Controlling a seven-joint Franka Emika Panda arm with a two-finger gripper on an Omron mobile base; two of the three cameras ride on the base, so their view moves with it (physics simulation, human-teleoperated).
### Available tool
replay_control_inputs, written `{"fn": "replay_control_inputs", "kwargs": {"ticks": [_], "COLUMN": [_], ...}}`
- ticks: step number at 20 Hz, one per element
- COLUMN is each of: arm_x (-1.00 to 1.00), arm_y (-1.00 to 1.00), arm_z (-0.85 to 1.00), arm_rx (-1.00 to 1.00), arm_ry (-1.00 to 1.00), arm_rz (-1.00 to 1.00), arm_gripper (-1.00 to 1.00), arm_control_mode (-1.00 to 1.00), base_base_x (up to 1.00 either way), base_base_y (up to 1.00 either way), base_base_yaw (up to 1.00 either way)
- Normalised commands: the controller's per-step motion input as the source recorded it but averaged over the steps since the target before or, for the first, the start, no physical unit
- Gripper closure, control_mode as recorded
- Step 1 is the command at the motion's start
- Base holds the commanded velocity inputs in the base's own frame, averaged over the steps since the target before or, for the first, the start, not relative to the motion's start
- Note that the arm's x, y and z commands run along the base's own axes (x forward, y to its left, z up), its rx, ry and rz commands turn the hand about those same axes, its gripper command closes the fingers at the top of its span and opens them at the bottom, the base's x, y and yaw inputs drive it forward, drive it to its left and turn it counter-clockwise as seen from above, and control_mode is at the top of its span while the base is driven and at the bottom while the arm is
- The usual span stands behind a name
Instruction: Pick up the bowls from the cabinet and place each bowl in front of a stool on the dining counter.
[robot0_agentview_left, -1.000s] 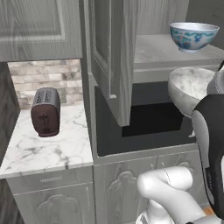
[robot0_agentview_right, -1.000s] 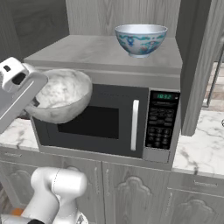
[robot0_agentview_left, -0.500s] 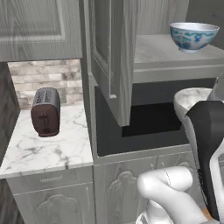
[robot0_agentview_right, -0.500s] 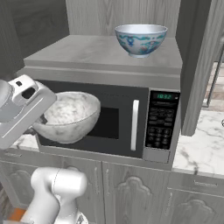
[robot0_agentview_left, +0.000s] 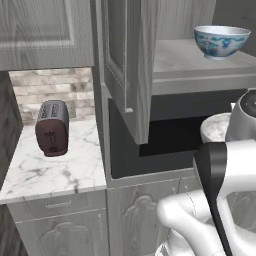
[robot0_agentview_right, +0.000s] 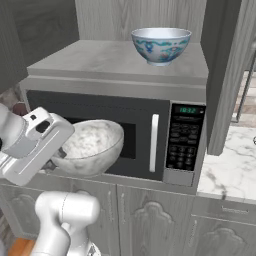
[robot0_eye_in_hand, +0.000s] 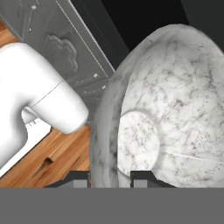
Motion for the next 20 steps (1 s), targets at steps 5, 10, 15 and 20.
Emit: {"fn": "replay_control_inputs", "kwargs": {"ticks": [5, 10, 15, 20], "arm_x": [0.02, 0.00, 0.00, 0.00], "arm_y": [-0.04, 0.00, 0.00, 0.00], "arm_z": [-0.13, -0.09, -0.01, 0.00], "arm_rx": [0.00, 0.03, 0.00, 0.00], "arm_ry": [0.04, 0.02, 0.00, 0.00], "arm_rz": [-0.02, 0.00, 0.00, 0.00], "arm_gripper": [1.00, 1.00, 1.00, 1.00], "arm_control_mode": [-1.00, -1.00, -1.00, -1.00], "base_base_x": [0.00, 0.00, 0.00, 0.00], "base_base_y": [0.00, 0.00, 0.00, 0.00], "base_base_yaw": [0.00, 0.00, 0.00, 0.00]}}
